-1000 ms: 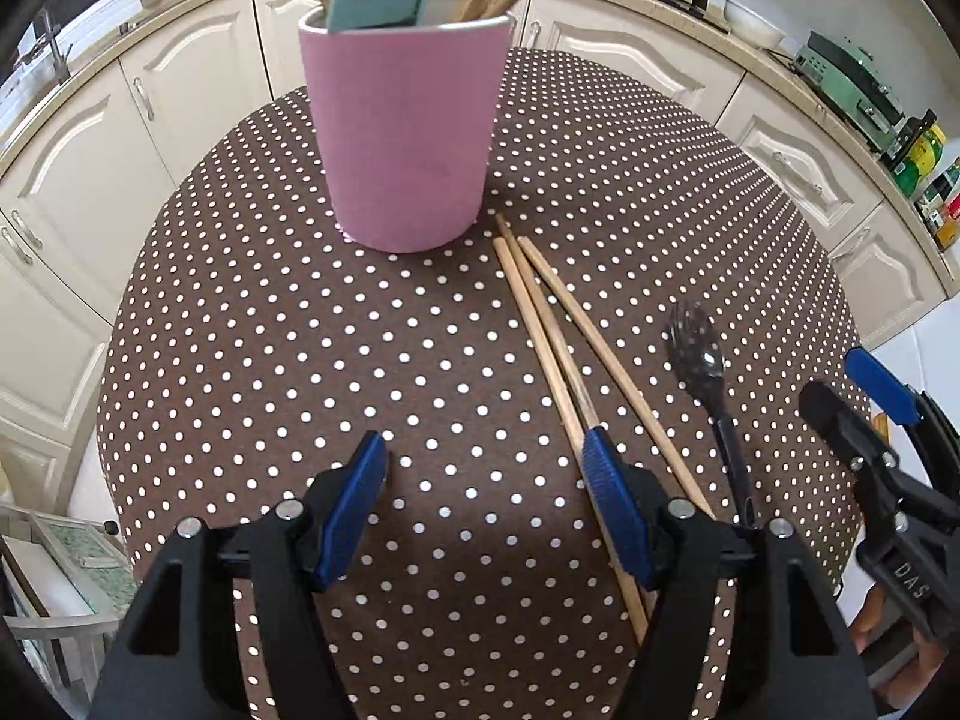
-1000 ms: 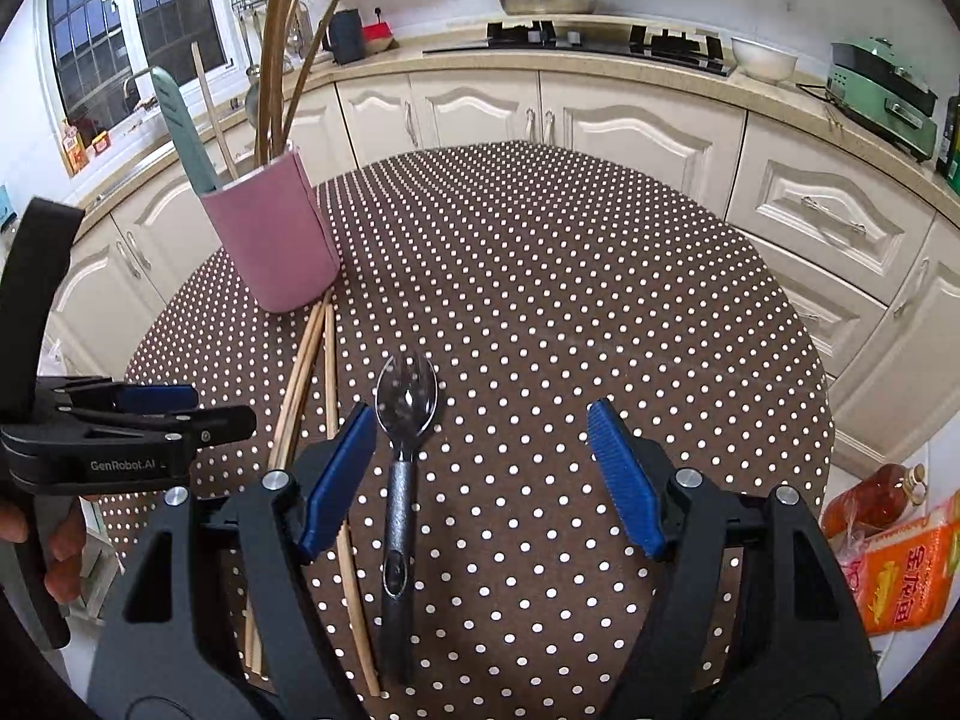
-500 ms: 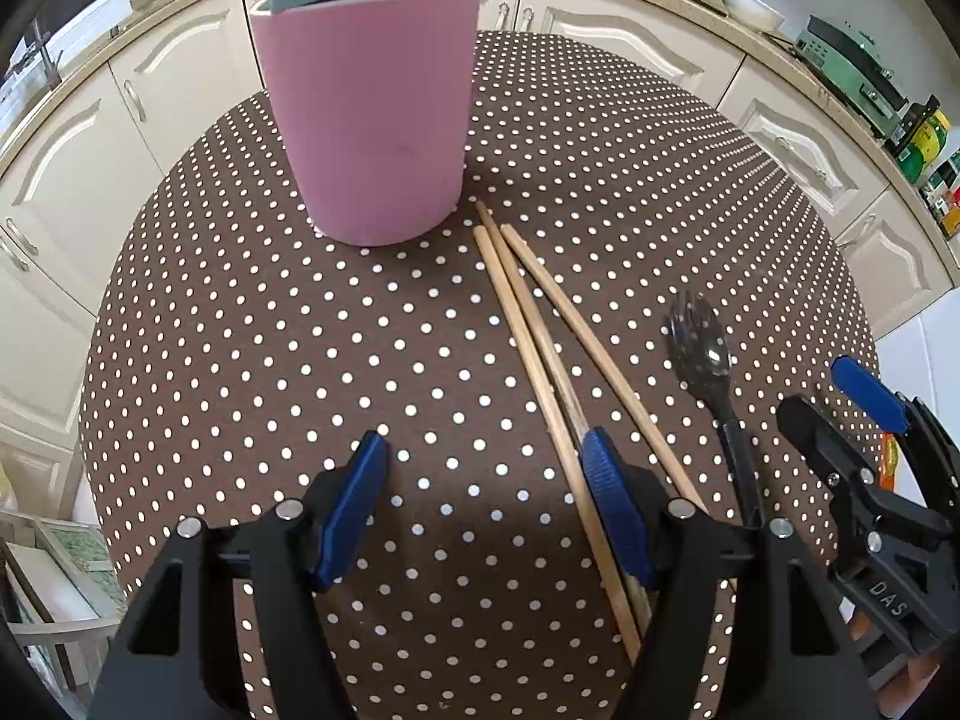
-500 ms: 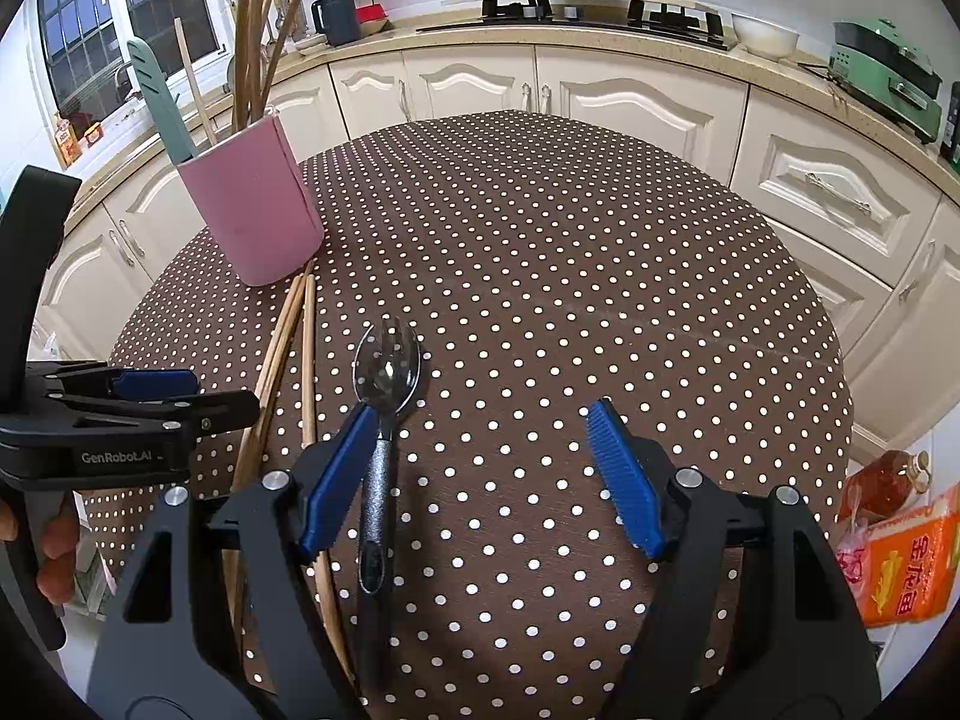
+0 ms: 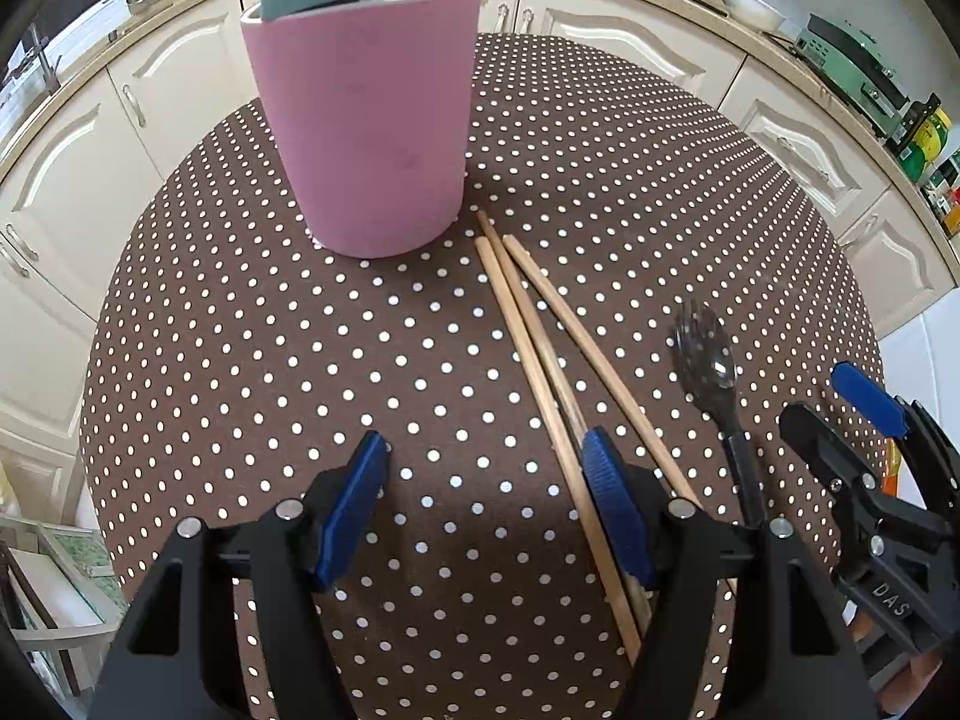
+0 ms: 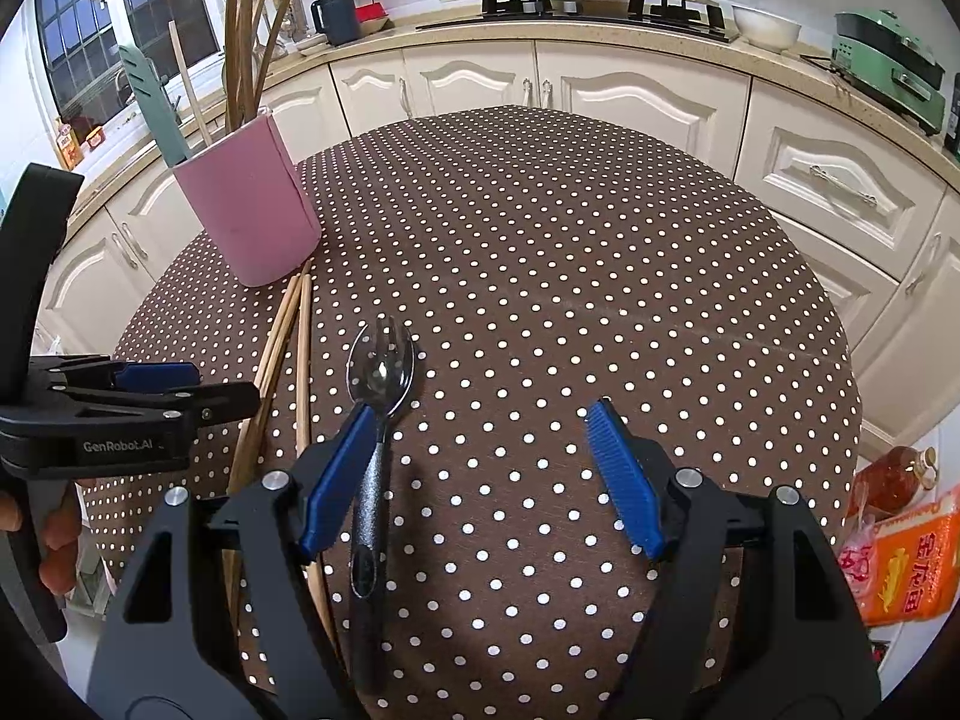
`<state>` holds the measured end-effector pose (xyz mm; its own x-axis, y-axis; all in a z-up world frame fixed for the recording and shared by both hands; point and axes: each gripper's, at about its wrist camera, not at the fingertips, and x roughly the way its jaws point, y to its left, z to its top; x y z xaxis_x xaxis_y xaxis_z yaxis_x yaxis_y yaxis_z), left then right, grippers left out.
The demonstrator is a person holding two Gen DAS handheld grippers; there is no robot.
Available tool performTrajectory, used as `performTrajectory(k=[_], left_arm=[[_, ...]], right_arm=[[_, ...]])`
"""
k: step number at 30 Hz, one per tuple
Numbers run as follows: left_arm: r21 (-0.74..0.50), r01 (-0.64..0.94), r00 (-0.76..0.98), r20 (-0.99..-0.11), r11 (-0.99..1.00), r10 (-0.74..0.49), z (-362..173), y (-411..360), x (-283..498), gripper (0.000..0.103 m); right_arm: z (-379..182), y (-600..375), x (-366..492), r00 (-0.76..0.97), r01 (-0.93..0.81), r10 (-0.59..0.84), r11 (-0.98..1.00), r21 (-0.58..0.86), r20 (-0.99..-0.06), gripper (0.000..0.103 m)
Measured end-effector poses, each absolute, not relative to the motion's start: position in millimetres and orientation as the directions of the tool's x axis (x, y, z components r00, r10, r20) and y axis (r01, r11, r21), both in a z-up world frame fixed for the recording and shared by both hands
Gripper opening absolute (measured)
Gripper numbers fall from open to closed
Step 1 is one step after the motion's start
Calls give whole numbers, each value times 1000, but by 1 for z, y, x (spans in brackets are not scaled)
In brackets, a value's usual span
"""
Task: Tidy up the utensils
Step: 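Grasp a wooden chopstick with the left tool while the right tool grasps the metal fork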
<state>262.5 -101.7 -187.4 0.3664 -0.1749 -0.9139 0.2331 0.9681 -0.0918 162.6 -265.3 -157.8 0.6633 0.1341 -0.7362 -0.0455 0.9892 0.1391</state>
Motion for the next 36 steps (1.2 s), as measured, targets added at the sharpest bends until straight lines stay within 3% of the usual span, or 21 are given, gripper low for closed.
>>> performTrajectory(k=[29, 30, 32, 36], left_arm=[[4, 220, 360, -930, 975, -78, -191, -115, 283, 66], [2, 217, 361, -929, 976, -79, -192, -115, 284, 64], [-8, 212, 373, -923, 977, -88, -189, -112, 284, 42], [-56, 199, 370, -920, 978, -128, -187, -103, 285, 11]], right_arm=[[-160, -262, 168, 634, -63, 146, 989, 137, -759, 73], [-160, -261, 169, 629, -68, 146, 989, 132, -764, 73], [-159, -256, 172, 605, -87, 141, 990, 111, -783, 73], [-157, -243, 184, 539, -137, 170, 984, 113, -825, 73]])
